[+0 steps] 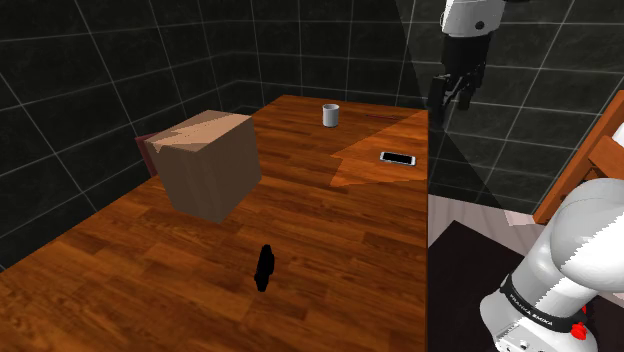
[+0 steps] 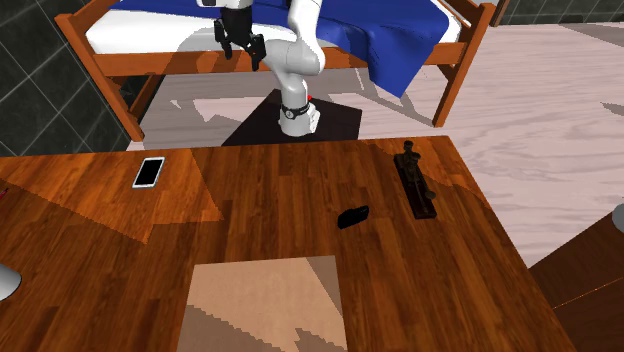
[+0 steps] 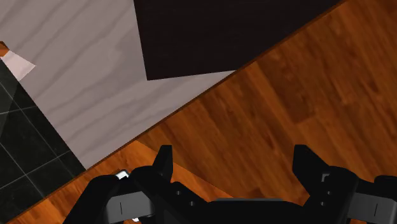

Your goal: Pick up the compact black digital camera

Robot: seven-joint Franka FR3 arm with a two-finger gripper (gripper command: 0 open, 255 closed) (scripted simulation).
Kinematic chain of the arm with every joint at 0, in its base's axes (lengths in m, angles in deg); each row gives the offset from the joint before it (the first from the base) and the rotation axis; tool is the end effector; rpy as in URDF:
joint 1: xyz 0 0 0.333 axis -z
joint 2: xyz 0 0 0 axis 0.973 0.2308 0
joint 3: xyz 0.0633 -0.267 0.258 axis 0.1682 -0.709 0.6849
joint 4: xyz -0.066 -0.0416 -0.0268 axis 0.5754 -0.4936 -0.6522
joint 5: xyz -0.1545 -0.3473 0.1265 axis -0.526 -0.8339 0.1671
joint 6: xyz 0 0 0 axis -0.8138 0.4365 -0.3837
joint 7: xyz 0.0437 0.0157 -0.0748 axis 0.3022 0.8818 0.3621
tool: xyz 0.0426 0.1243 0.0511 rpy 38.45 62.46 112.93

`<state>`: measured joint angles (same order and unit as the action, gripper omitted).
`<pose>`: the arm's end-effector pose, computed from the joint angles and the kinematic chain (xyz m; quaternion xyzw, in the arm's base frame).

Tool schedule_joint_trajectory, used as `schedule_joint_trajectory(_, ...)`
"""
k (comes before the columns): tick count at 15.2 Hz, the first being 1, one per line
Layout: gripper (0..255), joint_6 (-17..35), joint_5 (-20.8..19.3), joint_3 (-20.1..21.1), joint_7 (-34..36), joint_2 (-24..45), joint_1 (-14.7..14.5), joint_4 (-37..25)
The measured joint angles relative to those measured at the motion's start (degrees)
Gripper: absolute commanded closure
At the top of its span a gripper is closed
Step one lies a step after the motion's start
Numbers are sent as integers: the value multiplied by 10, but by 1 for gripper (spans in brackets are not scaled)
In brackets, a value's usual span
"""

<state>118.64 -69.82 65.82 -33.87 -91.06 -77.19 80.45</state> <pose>0.2658 0.0038 0.6116 0.9961 -0.0574 -0.0198 0.0641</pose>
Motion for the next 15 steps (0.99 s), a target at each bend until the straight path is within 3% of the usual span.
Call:
schedule_joint_trajectory(6,0,46,33,39,60,15,-8,32)
schedule_joint_trajectory(15,0,165,100,137,199,95,-27,64)
